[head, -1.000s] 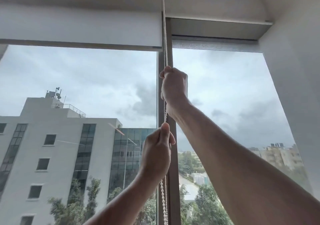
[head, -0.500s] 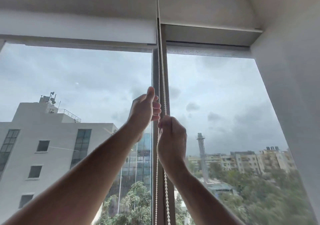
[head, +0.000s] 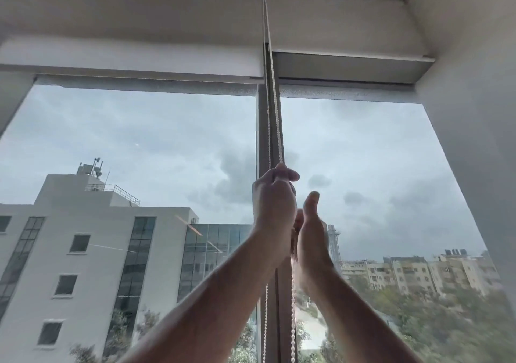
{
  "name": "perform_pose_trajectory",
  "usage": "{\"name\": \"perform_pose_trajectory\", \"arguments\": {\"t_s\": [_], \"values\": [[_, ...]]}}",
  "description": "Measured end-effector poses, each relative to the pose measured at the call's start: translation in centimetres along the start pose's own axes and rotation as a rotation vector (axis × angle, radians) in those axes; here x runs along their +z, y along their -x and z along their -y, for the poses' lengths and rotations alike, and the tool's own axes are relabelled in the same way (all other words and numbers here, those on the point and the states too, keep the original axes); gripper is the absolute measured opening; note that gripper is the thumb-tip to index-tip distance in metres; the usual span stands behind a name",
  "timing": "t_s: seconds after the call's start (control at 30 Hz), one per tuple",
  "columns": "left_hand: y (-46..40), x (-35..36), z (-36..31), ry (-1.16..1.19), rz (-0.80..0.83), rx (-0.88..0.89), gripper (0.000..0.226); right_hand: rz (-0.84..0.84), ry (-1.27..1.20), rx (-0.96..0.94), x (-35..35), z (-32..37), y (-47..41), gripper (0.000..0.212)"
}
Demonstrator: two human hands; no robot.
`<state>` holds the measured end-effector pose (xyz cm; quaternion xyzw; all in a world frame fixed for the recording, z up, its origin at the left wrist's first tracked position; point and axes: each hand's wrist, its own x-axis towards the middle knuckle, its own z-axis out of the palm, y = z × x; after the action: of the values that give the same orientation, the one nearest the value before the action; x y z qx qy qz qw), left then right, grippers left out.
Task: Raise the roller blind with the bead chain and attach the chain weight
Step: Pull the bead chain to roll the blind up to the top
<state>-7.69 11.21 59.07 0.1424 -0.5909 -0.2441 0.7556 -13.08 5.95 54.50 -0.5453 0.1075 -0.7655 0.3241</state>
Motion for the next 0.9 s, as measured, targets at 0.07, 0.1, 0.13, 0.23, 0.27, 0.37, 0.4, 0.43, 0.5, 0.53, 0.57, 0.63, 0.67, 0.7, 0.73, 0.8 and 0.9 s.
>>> {"name": "perform_pose_trajectory", "arguments": {"t_s": [0.07,0.1,0.13,0.23,0.27,0.37,0.4,0.43,0.5,0.53,0.57,0.63,0.67,0.7,0.73,0.8,0.9], "values": [[0.8,-0.4,0.9,-0.024,0.006,0.037,0.041,0.005,0.098,0.04,0.7,2.3,-2.2,0.066],[1.2,-0.7,1.4,-0.038,0.018,0.061,0.043,0.03,0.117,0.044,1.2,3.4,-3.1,0.067],[1.4,-1.1,2.0,-0.054,0.029,0.08,0.045,0.058,0.111,0.043,1.8,4.5,-3.8,0.066],[2.2,-2.0,3.8,-0.136,0.026,0.084,0.043,0.143,0.096,0.058,3.9,7.1,-5.4,0.058],[2.7,-2.2,4.3,-0.16,0.024,0.077,0.042,0.167,0.093,0.069,4.7,7.8,-5.6,0.054],[4.1,-2.8,5.8,-0.178,0.044,0.076,0.045,0.14,0.033,0.089,6.9,8.7,-6.2,0.03],[4.4,-3.1,6.0,-0.167,0.05,0.075,0.045,0.094,0.002,0.106,7.5,8.6,-6.2,0.029],[4.6,-3.3,6.2,-0.152,0.052,0.067,0.046,0.042,-0.014,0.107,7.8,8.4,-6.3,0.031],[4.7,-3.8,6.4,-0.116,0.06,0.048,0.045,-0.025,-0.012,0.055,8.2,7.6,-6.4,0.035],[4.6,-4.1,6.4,-0.101,0.073,0.05,0.044,-0.034,-0.008,0.015,8.3,7.3,-6.3,0.035],[4.6,-4.3,6.4,-0.095,0.089,0.057,0.044,-0.04,-0.006,-0.029,8.2,7.0,-6.2,0.038],[4.5,-4.8,6.4,-0.096,0.129,0.064,0.047,-0.059,-0.019,-0.104,8.1,6.4,-5.9,0.044],[4.6,-5.0,6.4,-0.082,0.155,0.062,0.049,-0.06,-0.033,-0.13,8.1,6.1,-5.6,0.043],[4.6,-5.1,6.5,-0.054,0.182,0.055,0.051,-0.053,-0.049,-0.149,8.1,5.7,-5.3,0.041],[4.8,-5.2,6.6,-0.026,0.2,0.046,0.051,-0.041,-0.058,-0.164,8.2,5.3,-4.8,0.038],[4.8,-5.3,6.8,-0.003,0.19,0.022,0.048,-0.019,-0.052,-0.19,8.3,4.2,-4.0,0.034],[3.9,-5.9,7.1,0.043,0.105,-0.073,0.025,0.02,0.002,-0.256,7.6,2.8,-2.9,0.032]]}}
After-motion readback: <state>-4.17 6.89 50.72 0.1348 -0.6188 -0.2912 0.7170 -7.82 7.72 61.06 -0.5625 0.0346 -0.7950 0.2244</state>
